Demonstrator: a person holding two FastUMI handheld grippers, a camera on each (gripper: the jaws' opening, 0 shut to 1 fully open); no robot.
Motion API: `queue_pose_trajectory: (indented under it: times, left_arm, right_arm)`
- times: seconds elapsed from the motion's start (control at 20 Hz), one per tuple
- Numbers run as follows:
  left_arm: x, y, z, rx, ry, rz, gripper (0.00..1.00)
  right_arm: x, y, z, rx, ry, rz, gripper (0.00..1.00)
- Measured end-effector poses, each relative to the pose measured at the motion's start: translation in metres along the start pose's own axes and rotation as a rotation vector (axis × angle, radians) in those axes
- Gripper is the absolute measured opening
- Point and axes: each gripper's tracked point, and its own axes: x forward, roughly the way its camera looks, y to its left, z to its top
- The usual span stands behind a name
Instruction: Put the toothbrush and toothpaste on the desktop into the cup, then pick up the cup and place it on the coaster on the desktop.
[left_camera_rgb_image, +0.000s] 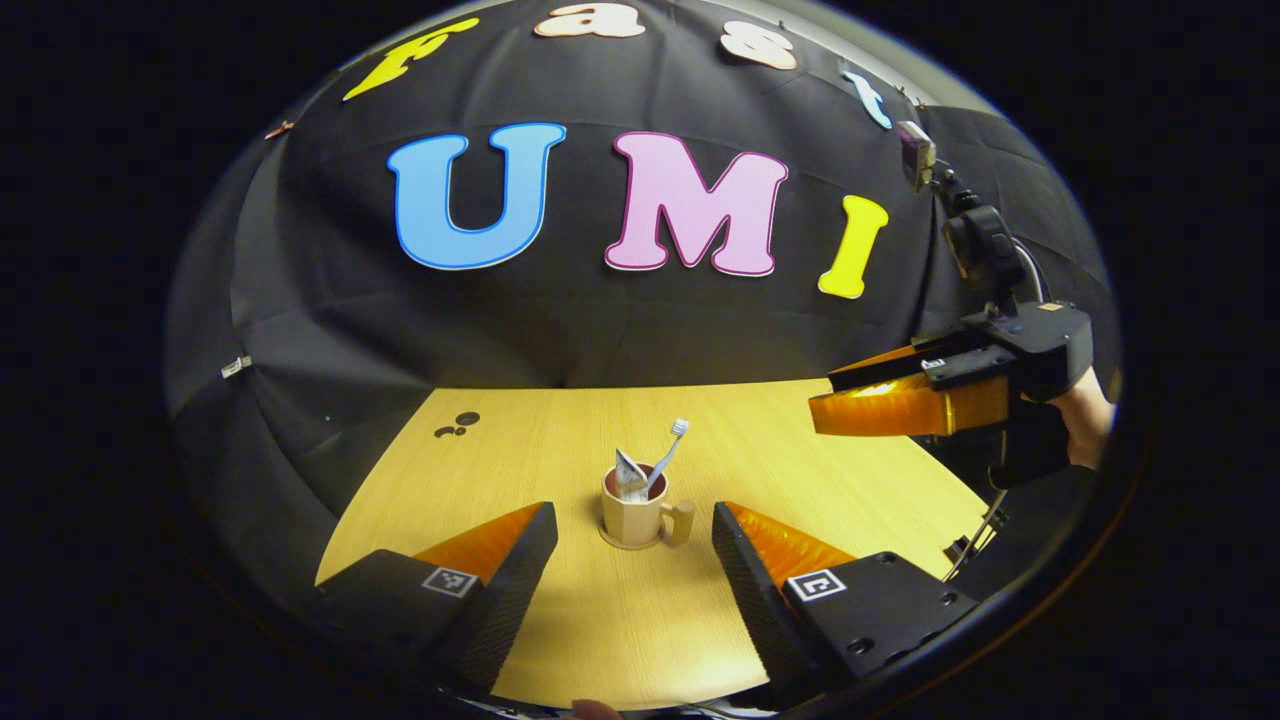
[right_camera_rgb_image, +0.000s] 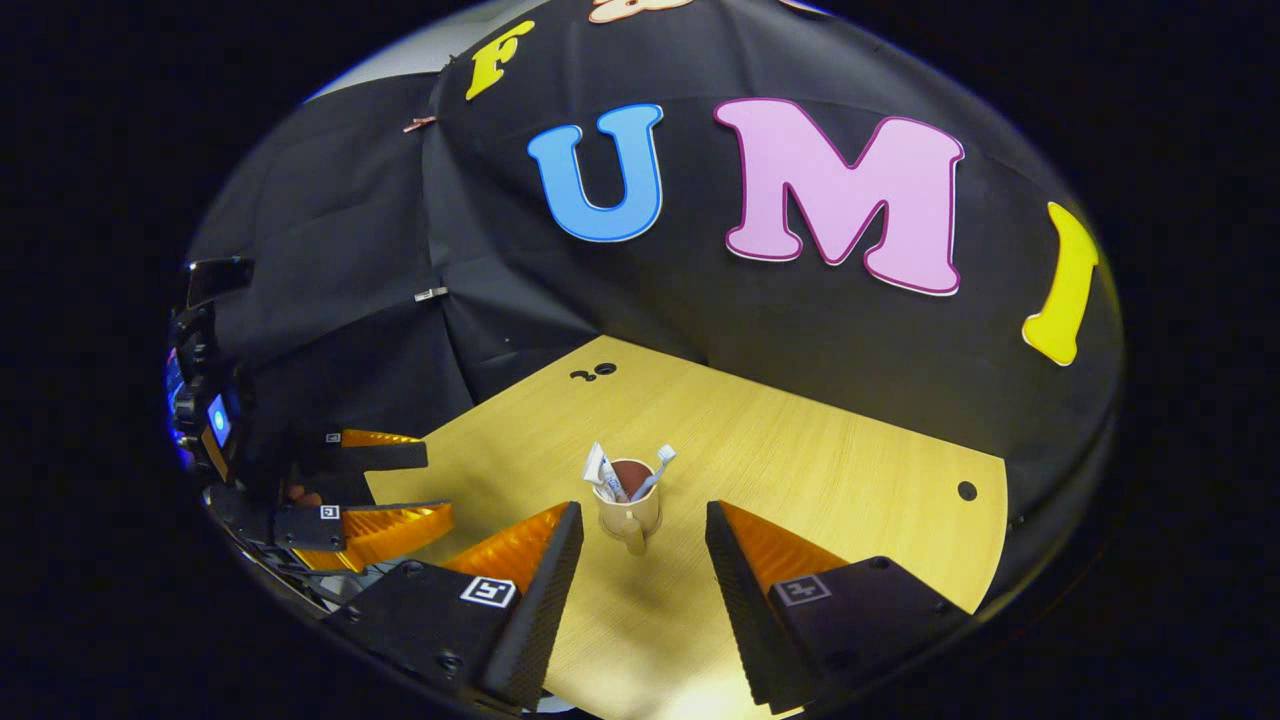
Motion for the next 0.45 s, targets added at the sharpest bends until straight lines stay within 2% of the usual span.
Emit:
queue_pose_trajectory:
  times: [0.3,0.45]
  left_arm:
    - [0.005,-0.021,0.011,0.037,-0.004,0.002,0.97]
    - [0.007,-0.027,0.009,0.032,0.006,0.005,0.98]
  right_arm:
    - [-0.034,-0.004,-0.006,0.018,-0.042,0.004,0.78]
    - [-0.046,-0.009,-0.008,0.035,-0.062,-0.008,0.82]
